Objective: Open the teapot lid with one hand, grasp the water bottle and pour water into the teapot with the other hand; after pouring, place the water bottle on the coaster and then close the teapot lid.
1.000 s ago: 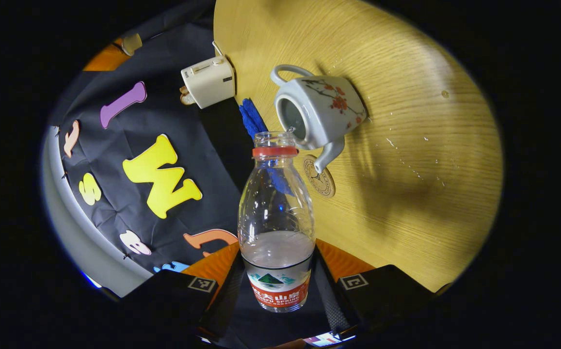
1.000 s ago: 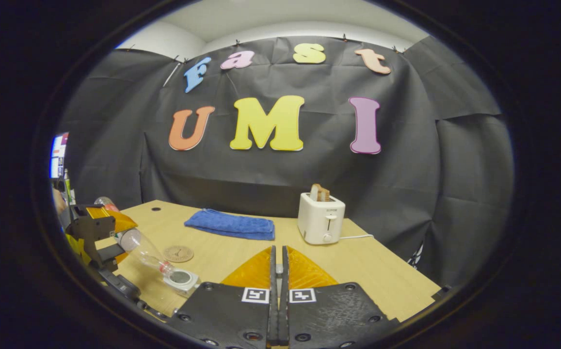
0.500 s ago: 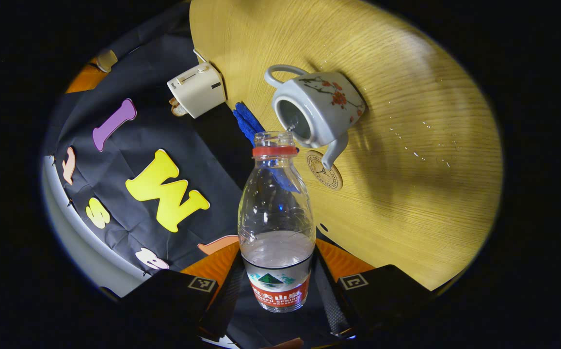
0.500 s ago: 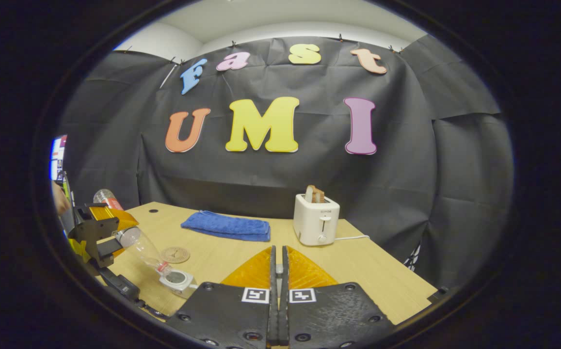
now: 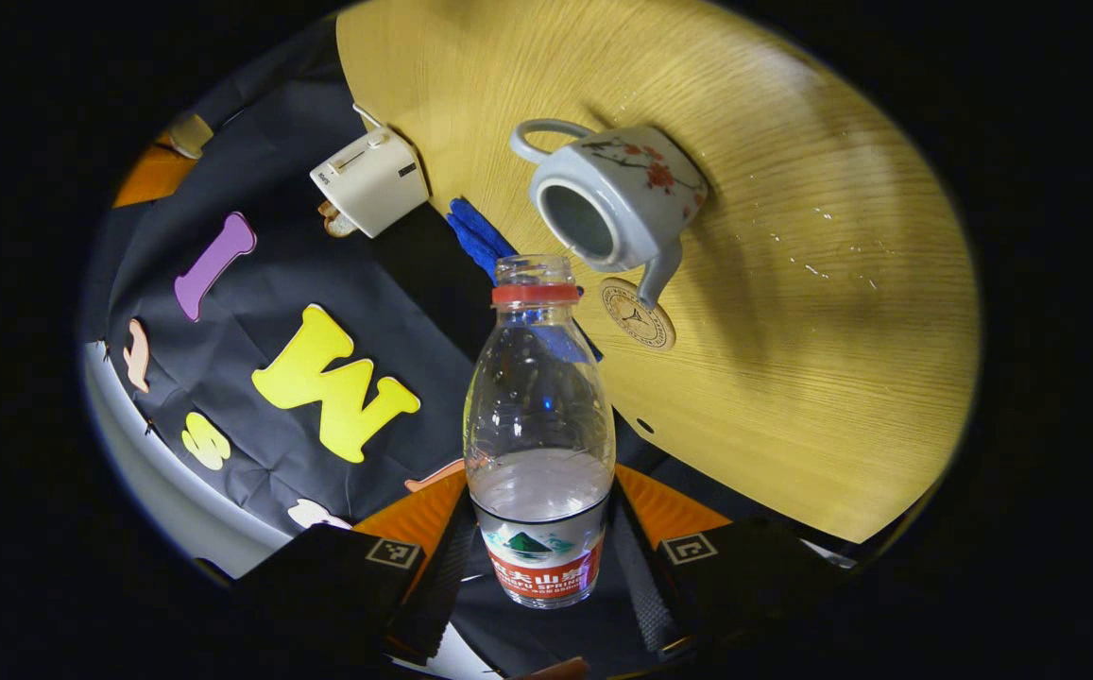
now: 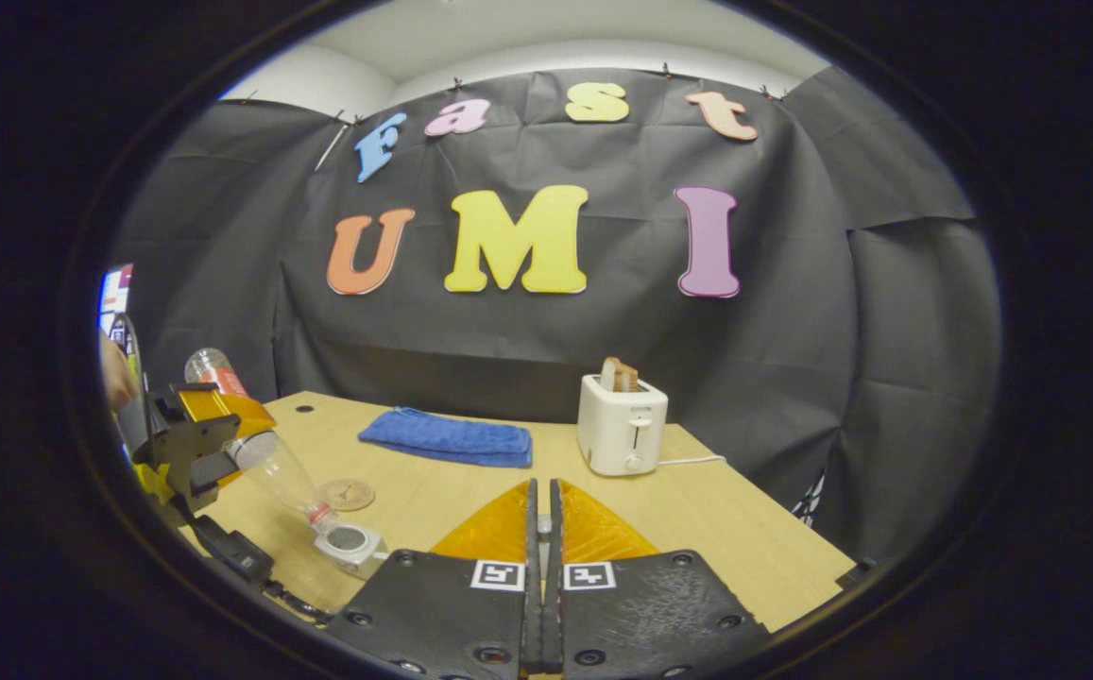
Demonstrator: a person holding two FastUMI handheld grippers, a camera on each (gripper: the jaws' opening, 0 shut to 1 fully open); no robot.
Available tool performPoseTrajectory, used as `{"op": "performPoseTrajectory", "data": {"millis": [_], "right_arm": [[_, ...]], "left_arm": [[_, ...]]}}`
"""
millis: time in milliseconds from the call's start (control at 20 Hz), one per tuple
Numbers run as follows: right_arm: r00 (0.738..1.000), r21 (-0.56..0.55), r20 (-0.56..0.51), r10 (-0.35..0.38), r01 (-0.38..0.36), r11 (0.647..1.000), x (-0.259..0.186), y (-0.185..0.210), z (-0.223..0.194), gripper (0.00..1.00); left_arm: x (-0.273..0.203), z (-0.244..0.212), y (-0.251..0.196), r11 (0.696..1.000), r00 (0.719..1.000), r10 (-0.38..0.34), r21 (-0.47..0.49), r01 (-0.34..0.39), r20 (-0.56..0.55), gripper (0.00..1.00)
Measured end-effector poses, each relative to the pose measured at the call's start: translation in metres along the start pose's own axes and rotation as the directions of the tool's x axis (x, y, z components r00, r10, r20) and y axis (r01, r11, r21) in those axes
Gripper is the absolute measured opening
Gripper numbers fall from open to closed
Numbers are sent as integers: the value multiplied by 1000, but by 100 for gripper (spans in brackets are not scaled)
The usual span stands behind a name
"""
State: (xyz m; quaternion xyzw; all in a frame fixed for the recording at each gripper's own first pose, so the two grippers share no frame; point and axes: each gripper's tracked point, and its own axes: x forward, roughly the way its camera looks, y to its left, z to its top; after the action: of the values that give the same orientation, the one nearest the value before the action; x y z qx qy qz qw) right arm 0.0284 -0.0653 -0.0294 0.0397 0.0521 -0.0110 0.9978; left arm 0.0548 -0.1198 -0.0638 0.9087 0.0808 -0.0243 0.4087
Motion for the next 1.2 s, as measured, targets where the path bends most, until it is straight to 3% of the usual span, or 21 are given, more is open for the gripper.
{"op": "performPoseTrajectory", "data": {"millis": [450,500,650,700,750,900,1000,1100,1200], "right_arm": [[1000,-13,-12,10,-10,1000,3,2,-4,1],[1000,-13,-15,9,-9,1000,4,2,-5,1],[1000,-20,-18,11,-12,1000,5,4,-6,1],[1000,-26,-19,12,-12,1000,5,4,-7,1],[1000,-35,-22,8,-9,999,7,2,-9,1],[1000,-31,-29,-4,4,1000,9,-3,-10,1],[1000,-32,-28,-10,9,999,9,-4,-10,1],[1000,-42,-23,-8,7,999,9,1,-11,1],[1000,-56,-22,-10,9,998,8,4,-12,1]], "left_arm": [[-3,0,4,1000,1000,5,31,-5,-11,77],[-3,-1,4,999,1000,8,31,-8,-12,81],[-3,-5,4,1000,1000,22,21,-21,-13,77],[-5,-6,4,999,999,33,13,-33,-13,82],[-5,-7,6,999,999,52,-6,-52,-2,77],[-7,-4,11,986,991,130,-109,-125,38,77],[-8,-7,1,969,989,140,-213,-128,40,77],[-11,-2,-6,932,983,169,-336,-136,71,77],[-12,-7,-15,877,979,198,-456,-153,53,77]]}}
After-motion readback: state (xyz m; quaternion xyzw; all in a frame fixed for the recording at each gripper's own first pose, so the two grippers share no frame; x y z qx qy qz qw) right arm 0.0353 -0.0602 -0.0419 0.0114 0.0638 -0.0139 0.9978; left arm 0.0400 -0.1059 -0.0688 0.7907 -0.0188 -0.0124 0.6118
